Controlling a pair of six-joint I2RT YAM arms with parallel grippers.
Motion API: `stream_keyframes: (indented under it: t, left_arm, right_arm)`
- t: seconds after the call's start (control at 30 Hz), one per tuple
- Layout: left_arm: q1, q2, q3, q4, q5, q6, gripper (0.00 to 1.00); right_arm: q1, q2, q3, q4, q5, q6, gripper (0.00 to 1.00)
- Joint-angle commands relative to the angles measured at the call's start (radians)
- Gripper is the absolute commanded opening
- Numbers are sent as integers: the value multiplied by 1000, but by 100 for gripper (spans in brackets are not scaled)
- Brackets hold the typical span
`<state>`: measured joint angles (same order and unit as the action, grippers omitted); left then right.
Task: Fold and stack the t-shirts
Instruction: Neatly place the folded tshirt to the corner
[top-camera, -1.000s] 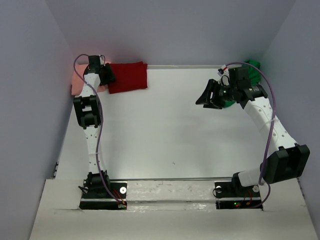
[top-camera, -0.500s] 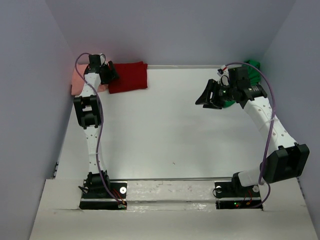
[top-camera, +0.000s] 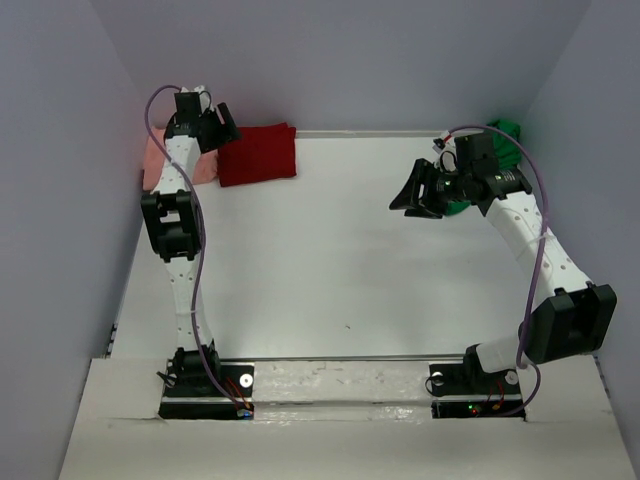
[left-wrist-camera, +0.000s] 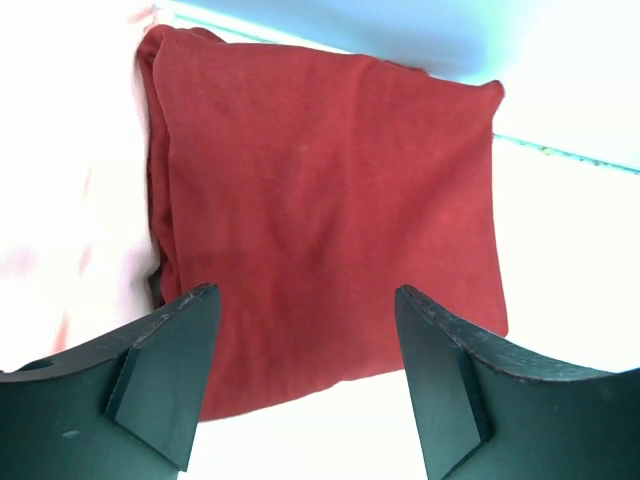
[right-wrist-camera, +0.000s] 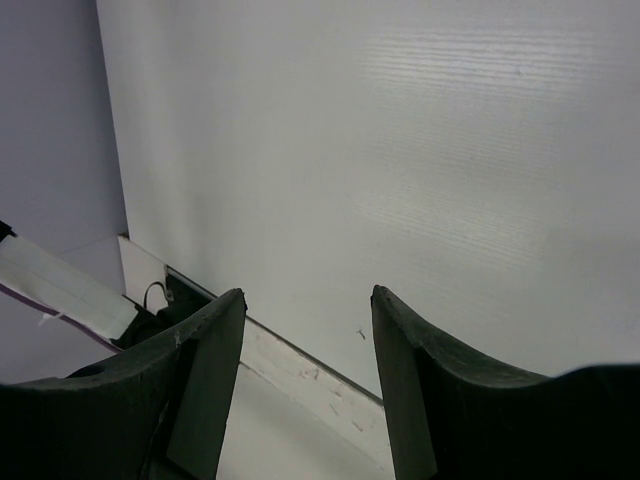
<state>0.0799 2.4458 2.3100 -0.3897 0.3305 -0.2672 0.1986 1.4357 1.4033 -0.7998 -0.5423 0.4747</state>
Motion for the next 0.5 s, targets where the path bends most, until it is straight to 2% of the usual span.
stream_keyframes:
  t: [0.0, 0.1, 0.2, 0.33, 0.47]
  left_arm:
    - [-9, -131, -50, -1, -40, 20, 80]
    - [-22, -168, -55, -70, -155, 26, 86]
    - [-26, -214, -76, -124, -195, 7, 88]
    - [-46, -315, -214, -144, -243, -36, 91]
    - [-75, -466, -348, -172, -229, -58, 92]
  right_arm:
    - [5, -6, -9, 51, -30, -13, 59]
    - [5, -8, -9, 62, -41, -16, 59]
    - [5, -6, -4, 71, -48, -21, 59]
    - [5, -9, -6, 74, -51, -34, 59]
    - [5, -27, -29, 85, -53, -44, 59]
